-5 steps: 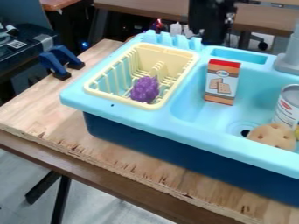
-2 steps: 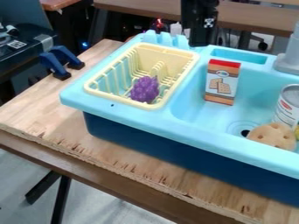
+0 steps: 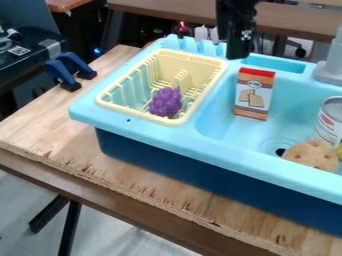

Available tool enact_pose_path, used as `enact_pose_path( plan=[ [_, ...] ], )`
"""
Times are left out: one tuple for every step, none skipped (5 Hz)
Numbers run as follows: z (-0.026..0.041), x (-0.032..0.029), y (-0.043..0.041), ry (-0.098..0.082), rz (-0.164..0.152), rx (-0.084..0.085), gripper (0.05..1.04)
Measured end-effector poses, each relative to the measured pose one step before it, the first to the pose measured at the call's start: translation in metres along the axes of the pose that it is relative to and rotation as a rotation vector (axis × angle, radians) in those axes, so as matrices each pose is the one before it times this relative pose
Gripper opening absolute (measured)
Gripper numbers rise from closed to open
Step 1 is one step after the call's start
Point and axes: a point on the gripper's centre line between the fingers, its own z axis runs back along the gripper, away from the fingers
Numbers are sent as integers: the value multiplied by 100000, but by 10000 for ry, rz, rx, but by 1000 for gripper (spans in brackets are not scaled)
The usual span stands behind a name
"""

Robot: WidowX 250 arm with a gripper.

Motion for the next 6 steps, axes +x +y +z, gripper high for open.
enact_pose_path(
  plan=[
    [-1984, 1206, -9, 274, -174, -437, 1011],
    [-1778, 951, -36, 358, -151, -421, 1011],
    [-1276, 520, 327, 267, 47, -275, 1011],
    [156, 263, -94, 165, 38, 82, 1011],
    [56, 269, -482, 120, 97, -2, 971],
    [-564, 9, -189, 126, 133, 5, 694]
  ],
)
